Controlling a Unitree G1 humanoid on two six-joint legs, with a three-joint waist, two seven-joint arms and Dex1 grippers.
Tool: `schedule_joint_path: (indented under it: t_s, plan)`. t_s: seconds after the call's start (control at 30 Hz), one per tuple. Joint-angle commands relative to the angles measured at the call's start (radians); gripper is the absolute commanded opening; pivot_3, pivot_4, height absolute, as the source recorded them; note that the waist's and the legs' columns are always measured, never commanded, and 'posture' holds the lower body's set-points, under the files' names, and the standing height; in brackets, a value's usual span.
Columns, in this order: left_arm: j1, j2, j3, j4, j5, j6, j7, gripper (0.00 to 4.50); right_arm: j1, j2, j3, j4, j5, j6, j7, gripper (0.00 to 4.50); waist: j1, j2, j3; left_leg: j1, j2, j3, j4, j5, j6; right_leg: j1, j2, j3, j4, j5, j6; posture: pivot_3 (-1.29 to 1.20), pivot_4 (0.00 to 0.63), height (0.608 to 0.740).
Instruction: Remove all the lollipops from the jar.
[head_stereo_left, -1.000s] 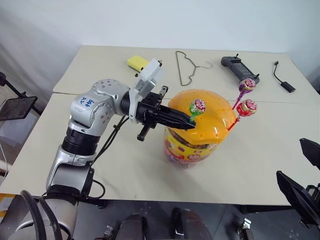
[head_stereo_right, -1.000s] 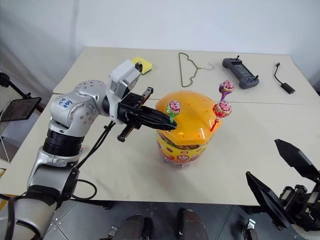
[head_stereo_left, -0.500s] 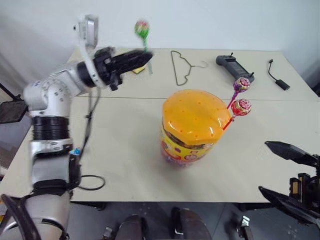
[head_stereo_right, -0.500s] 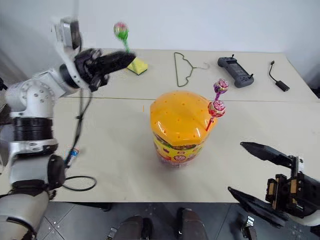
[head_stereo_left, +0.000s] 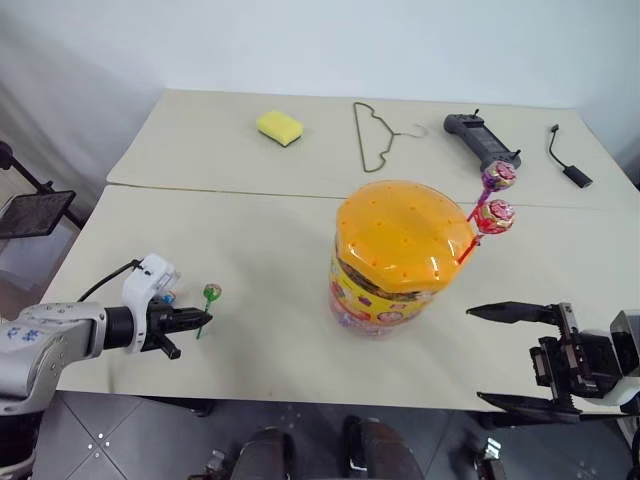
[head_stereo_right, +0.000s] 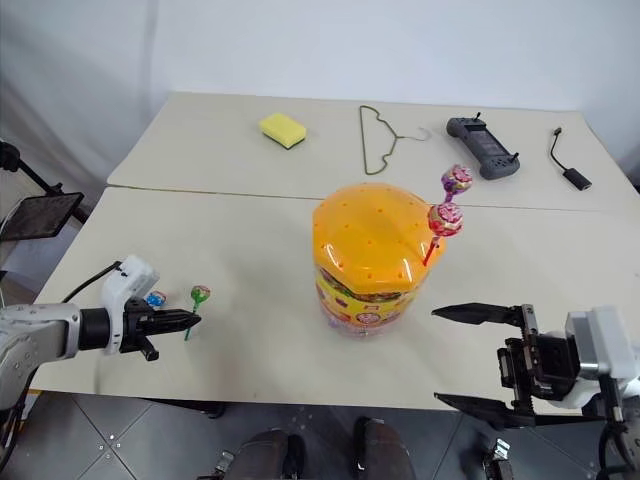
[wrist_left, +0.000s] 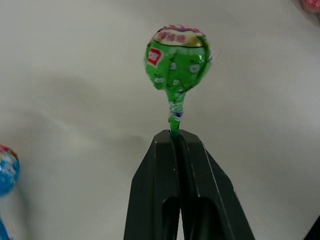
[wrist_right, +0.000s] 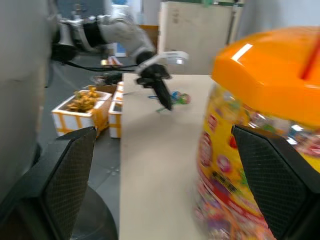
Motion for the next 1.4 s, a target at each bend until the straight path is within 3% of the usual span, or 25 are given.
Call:
schedule_joint_path:
  t_s: [0.03, 0.27, 0.5, 0.7, 0.87, 1.13, 1.4]
  plan:
    - [0.014, -0.005, 0.015, -0.013, 0.025, -0.072, 0.016, 1.20, -0.011, 0.015, -0.038, 0.016, -0.019, -0.011, -0.051, 4.50, 0.001, 0.000, 0.000, 0.001, 0.000, 0.000, -0.002, 0.002, -0.002, 0.000, 0.000, 0.000, 0.001, 0.000, -0.001, 0.00, 0.150, 0.740]
    - [-0.043, 0.010, 0.114, 0.154, -0.022, -0.460, -0.275, 3.33, -0.068, 0.017, -0.145, -0.025, 0.126, 0.165, -0.368, 4.50, 0.001, 0.000, 0.000, 0.006, 0.001, 0.000, -0.012, 0.007, -0.009, -0.003, 0.002, -0.002, 0.005, -0.003, -0.005, 0.00, 0.150, 0.740]
    - [-0.316, -0.093, 0.164, 0.219, -0.330, -0.379, -0.379, 3.33, -0.220, -0.014, -0.101, -0.058, 0.138, 0.281, -0.597, 4.50, -0.001, 0.000, 0.000, 0.006, 0.001, 0.000, -0.011, 0.010, -0.004, -0.001, 0.003, -0.002, 0.005, -0.002, -0.003, 0.00, 0.150, 0.740]
    - [-0.444, -0.250, 0.122, 0.180, -0.461, -0.381, -0.334, 3.33, -0.362, -0.026, -0.043, -0.009, 0.140, 0.337, -0.626, 4.50, -0.001, 0.000, 0.000, 0.005, 0.001, 0.001, -0.011, 0.012, -0.007, 0.000, 0.005, -0.003, 0.005, -0.001, -0.001, 0.00, 0.150, 0.740]
    - [-0.492, -0.341, 0.076, 0.188, -0.469, -0.408, -0.310, 3.33, -0.457, -0.039, 0.026, 0.043, 0.112, 0.377, -0.581, 4.50, -0.004, 0.000, 0.000, 0.004, 0.000, 0.002, -0.008, 0.013, -0.006, 0.000, 0.005, -0.003, 0.005, 0.001, 0.002, 0.00, 0.150, 0.740]
    - [-0.496, -0.380, 0.056, 0.191, -0.467, -0.450, -0.308, 3.33, -0.520, -0.028, 0.088, 0.058, 0.105, 0.425, -0.550, 4.50, -0.009, -0.001, 0.000, 0.003, 0.001, 0.002, -0.008, 0.014, -0.006, -0.001, 0.006, -0.002, 0.004, 0.001, 0.003, 0.00, 0.150, 0.740]
    - [-0.461, -0.405, 0.054, 0.232, -0.498, -0.457, -0.351, 3.36, -0.582, 0.017, 0.090, 0.098, 0.109, 0.431, -0.555, 1.84, -0.020, -0.001, 0.000, 0.003, 0.000, 0.002, -0.008, 0.014, -0.006, -0.001, 0.006, -0.003, 0.004, 0.002, 0.003, 0.00, 0.150, 0.740]
